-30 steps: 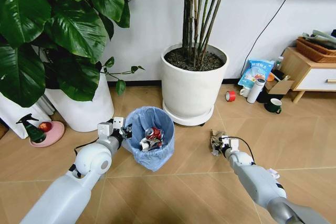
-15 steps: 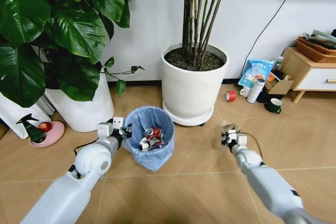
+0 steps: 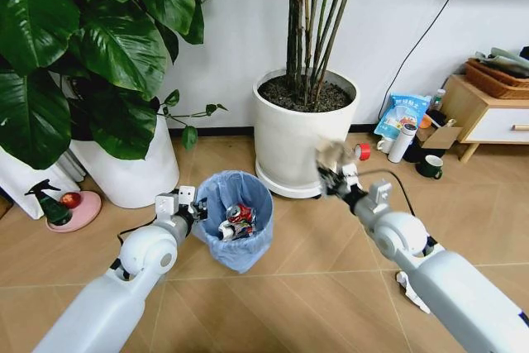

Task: Pick up the trash bin and place the garbage on the floor into it.

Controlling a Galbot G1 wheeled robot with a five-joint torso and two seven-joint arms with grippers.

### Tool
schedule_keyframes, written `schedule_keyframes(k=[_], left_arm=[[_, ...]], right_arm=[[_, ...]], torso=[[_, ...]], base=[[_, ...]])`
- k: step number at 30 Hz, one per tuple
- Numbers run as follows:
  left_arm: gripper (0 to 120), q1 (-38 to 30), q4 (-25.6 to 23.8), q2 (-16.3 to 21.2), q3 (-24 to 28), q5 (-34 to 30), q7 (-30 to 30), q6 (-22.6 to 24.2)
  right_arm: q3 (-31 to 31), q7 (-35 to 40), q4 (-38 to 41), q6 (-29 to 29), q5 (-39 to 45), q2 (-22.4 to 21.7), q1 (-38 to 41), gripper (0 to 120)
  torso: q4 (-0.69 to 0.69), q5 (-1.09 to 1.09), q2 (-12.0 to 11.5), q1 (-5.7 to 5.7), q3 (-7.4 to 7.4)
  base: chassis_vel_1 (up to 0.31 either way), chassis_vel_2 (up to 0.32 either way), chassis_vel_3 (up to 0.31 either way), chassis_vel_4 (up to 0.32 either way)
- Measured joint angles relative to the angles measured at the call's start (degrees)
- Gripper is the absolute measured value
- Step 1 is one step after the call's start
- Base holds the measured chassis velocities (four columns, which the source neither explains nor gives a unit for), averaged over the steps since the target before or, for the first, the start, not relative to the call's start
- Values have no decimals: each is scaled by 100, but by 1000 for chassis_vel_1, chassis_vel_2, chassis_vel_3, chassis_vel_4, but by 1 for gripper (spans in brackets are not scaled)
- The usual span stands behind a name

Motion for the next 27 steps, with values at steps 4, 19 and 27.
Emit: schedule_keyframes(k=[4, 19, 27], left_arm=[[0, -289, 154, -86, 186, -193, 1, 124], [0, -822, 361, -190, 436, -440, -42, 201], [0, -842, 370, -205, 424, -435, -33, 189]], right_arm=[[-470, 0, 516, -164, 386, 2, 431, 0], [-1672, 55, 635, -599, 525, 79, 1061, 20], [-1704, 56, 579, -642, 553, 96, 1172, 53]], torso=[[-2, 0, 0, 0, 0], [-2, 0, 0, 0, 1], [-1, 0, 0, 0, 1]], base=[[0, 0, 0, 0], [0, 0, 0, 0], [0, 0, 0, 0]])
